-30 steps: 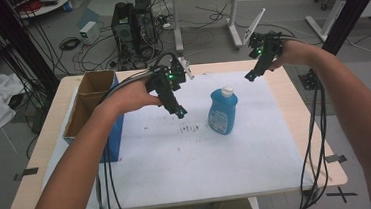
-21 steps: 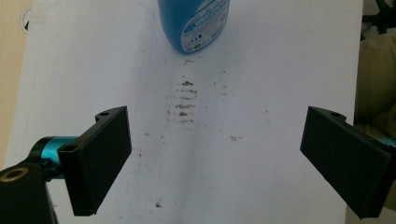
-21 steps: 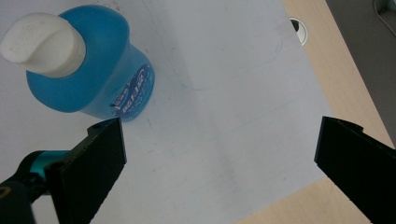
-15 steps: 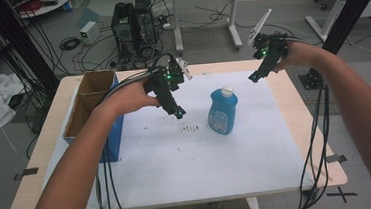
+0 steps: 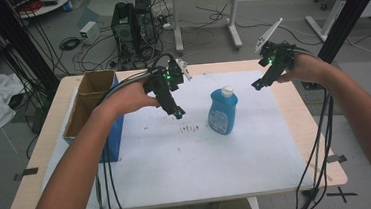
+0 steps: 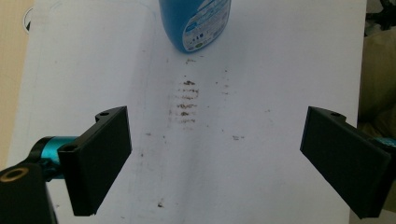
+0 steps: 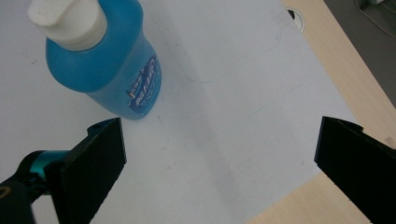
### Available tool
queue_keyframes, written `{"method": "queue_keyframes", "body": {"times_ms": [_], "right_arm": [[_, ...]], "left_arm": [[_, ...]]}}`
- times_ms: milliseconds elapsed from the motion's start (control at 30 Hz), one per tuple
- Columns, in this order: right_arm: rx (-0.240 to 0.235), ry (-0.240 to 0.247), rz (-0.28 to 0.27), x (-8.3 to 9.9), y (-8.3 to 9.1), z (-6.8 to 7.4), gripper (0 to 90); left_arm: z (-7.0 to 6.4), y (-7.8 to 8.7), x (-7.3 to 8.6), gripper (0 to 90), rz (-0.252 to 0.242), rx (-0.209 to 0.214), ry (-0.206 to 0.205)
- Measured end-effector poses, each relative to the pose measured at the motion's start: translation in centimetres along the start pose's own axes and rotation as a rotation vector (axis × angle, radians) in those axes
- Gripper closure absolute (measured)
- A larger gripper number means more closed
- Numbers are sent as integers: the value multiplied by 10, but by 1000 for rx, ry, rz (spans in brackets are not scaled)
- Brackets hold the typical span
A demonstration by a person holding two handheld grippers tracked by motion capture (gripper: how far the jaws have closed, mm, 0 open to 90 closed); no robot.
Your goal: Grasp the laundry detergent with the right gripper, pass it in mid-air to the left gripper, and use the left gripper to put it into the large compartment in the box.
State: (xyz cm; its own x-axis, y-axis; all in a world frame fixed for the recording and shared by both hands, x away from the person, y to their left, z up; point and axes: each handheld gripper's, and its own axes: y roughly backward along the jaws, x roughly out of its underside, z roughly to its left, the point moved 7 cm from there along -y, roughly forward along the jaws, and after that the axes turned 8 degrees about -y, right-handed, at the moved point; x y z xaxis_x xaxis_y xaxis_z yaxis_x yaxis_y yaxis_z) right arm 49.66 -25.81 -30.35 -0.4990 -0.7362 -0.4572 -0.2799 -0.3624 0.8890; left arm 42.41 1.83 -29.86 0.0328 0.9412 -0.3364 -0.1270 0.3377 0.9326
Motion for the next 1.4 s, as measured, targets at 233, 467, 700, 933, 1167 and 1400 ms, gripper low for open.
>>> {"method": "queue_keyframes", "body": {"times_ms": [233,467,700,933,1167,1400], "right_arm": [[-23,-62,-72,16,-1,13,10],[-17,-139,-117,32,-6,22,10],[2,-170,-161,43,-10,29,11],[0,-200,-194,45,-16,43,10],[-23,-220,-241,49,-28,59,11],[-26,-253,-283,48,-31,66,10]], "left_arm": [[-2,-3,1,88,7,5,-4],[-3,-3,2,88,1,1,-8],[-3,-3,5,88,-4,1,-6],[-4,-5,5,88,-8,6,-6],[-3,-5,6,88,-1,8,-7],[-3,-4,7,88,3,5,-6]]}}
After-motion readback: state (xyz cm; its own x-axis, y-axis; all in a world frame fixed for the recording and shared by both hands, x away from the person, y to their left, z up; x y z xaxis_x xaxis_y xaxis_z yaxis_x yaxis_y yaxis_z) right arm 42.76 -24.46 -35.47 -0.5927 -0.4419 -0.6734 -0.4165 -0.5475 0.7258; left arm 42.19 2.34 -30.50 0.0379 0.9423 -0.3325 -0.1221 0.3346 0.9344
